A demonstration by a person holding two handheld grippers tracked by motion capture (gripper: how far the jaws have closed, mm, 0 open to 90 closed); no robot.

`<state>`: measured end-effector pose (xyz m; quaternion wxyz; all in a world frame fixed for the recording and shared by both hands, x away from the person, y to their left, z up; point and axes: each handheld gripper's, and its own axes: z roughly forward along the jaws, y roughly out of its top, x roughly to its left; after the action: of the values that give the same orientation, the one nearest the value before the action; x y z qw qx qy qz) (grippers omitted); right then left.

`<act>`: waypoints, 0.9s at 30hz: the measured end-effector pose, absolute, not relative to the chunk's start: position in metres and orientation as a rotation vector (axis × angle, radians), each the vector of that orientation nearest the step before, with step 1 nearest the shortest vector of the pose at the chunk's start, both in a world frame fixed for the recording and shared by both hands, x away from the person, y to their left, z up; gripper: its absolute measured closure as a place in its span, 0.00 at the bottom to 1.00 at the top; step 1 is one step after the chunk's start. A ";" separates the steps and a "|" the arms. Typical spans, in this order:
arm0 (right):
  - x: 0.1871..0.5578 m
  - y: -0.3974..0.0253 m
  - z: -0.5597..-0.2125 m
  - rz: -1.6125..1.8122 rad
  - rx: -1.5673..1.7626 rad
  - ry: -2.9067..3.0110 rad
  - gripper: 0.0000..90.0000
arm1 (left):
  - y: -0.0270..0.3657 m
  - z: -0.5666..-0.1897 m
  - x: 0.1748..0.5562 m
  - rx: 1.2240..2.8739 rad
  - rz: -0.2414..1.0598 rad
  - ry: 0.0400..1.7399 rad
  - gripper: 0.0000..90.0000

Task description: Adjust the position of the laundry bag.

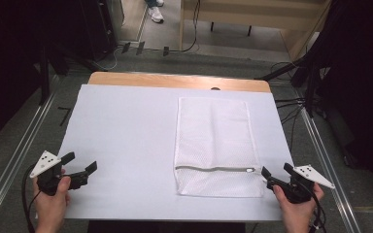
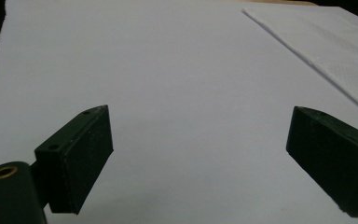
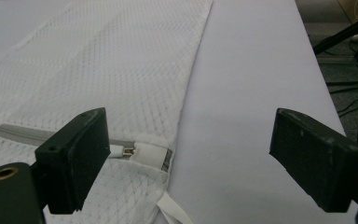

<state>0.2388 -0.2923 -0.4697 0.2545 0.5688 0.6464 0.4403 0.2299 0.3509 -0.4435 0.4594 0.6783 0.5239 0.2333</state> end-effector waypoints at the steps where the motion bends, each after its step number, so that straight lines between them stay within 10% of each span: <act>1: 0.238 -0.292 -0.469 1.204 1.554 1.744 0.14 | 0.346 -0.443 0.232 1.672 0.553 1.283 0.08; 27: 0.233 -0.283 -0.468 1.145 1.553 1.695 0.41 | 0.149 -0.462 0.322 1.876 0.274 1.222 0.59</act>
<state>0.2335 -0.2827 -0.4681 0.2829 0.5800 0.6330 0.4277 0.3215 0.1486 -0.4622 0.4287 0.7515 0.4894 0.1096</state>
